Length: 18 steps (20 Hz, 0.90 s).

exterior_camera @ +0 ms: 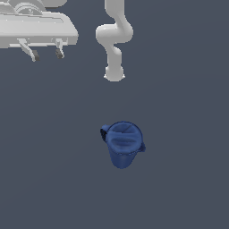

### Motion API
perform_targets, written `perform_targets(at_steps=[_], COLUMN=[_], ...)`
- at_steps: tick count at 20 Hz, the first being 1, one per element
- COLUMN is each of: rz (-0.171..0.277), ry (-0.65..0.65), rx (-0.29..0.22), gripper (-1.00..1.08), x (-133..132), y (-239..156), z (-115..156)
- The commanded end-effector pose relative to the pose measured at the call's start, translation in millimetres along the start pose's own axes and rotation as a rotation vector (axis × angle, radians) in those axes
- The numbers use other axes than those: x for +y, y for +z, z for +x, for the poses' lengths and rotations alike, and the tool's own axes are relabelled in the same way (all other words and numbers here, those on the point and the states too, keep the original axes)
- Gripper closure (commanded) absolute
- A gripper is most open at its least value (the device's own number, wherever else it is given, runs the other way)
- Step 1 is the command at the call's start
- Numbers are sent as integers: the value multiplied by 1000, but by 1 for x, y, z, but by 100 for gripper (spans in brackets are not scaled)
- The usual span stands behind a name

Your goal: Pick up the object and move it to a goal position.

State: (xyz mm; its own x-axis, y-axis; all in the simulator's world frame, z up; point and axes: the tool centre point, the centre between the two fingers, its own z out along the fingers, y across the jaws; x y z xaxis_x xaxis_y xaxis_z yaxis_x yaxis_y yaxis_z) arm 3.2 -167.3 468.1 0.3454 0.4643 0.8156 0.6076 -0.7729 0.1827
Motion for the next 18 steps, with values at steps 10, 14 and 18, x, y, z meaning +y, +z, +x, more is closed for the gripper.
perform_targets(at_steps=[10, 14, 18], rz=[125, 174, 216], ry=[-68, -92, -114], rx=[44, 43, 38], gripper=[-20, -20, -20], x=[-26, -49, -72], y=[121, 165, 200], z=[-89, -120, -146])
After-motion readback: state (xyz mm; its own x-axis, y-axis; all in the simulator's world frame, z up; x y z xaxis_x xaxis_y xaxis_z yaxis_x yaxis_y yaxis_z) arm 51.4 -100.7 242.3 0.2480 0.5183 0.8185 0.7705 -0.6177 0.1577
